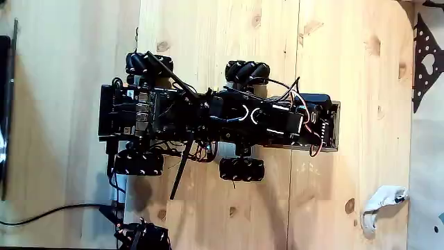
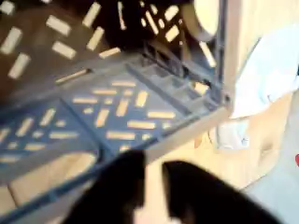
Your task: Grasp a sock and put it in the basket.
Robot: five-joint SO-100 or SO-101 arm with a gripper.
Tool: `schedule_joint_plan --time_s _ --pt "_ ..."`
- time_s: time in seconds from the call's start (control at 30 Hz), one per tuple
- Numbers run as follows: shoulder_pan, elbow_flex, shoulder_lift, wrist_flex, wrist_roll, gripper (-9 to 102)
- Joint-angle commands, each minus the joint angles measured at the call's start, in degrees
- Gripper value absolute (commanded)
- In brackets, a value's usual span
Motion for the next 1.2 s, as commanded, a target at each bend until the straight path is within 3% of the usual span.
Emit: schedule_joint_plan --time_s 0.0,0.5,0.87,1.17 --pt "0.09 -0.79 0.44 7.91 0.26 0" --pt "0.09 -0.79 0.44 7.91 0.18 0" --pt "-11.87 -0.79 0.53 8.00 0.26 0" --pt "-12.83 -0.79 0.62 8.00 0.26 0"
